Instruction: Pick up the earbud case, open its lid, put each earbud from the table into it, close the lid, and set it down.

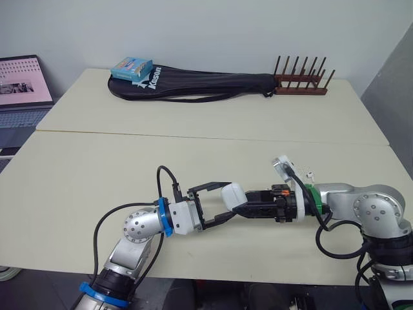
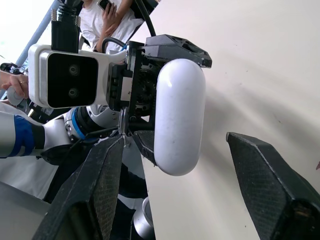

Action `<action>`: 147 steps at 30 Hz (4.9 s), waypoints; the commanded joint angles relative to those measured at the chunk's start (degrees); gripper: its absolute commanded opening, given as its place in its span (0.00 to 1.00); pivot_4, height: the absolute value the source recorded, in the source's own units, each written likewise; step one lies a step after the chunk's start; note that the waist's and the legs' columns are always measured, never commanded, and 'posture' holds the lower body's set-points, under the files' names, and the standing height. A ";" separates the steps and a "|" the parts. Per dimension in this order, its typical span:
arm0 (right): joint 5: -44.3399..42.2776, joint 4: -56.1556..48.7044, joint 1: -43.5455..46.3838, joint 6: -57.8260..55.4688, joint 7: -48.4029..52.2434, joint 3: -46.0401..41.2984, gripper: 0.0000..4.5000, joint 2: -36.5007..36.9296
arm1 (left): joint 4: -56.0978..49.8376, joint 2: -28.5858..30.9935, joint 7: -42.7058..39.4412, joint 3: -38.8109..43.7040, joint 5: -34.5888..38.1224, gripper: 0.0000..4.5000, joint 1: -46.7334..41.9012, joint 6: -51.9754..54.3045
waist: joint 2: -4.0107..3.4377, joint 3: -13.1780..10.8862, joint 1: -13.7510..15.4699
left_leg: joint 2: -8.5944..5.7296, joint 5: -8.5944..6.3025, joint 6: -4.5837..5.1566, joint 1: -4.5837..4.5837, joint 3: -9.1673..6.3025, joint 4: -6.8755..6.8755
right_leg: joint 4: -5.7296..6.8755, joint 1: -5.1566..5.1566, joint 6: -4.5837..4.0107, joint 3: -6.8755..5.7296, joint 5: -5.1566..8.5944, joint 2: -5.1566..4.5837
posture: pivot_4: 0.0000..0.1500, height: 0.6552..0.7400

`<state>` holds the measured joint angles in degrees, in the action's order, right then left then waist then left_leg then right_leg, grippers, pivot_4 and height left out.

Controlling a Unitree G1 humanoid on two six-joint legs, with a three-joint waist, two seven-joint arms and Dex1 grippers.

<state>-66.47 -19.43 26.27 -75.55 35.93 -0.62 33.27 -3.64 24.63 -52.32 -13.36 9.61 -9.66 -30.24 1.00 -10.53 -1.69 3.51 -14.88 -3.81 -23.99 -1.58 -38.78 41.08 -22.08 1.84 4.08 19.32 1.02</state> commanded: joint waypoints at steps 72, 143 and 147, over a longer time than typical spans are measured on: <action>49.23 -6.77 8.69 29.35 27.13 24.73 0.17 15.86 | -8.97 3.44 -8.07 -12.66 2.75 0.17 -20.63 59.84 | 0.01 -0.15 0.04 | -0.02 0.01 -0.02 -0.11 -0.08 -0.06 | 0.07 -0.12 -0.01 -0.06 0.00 -0.02 | 1.00 0.44; 47.33 -11.52 4.81 35.18 26.51 15.21 1.00 16.73 | -3.63 -4.88 -9.32 -2.25 10.67 0.17 -3.72 40.38 | 0.00 -0.14 0.02 | -0.06 0.03 -0.01 0.11 -0.05 -0.18 | 0.26 0.05 -0.02 -0.02 -0.01 -0.07 | 1.00 0.44; 48.51 -9.26 6.50 35.49 26.22 16.62 1.00 15.15 | -4.11 -4.59 -9.64 -3.20 10.05 0.17 -3.48 39.03 | 0.00 -0.14 0.03 | -0.06 0.03 -0.01 0.10 -0.06 -0.18 | 0.25 0.05 -0.02 -0.03 -0.01 -0.07 | 1.00 0.44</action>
<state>-18.56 -28.86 31.39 -40.49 62.37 16.04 48.66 -6.11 20.03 -61.44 -15.94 19.78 -13.26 10.37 1.00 -10.67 -1.66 3.44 -14.85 -3.82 -23.89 -1.64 -38.95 41.33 -22.03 1.82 4.05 19.31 0.95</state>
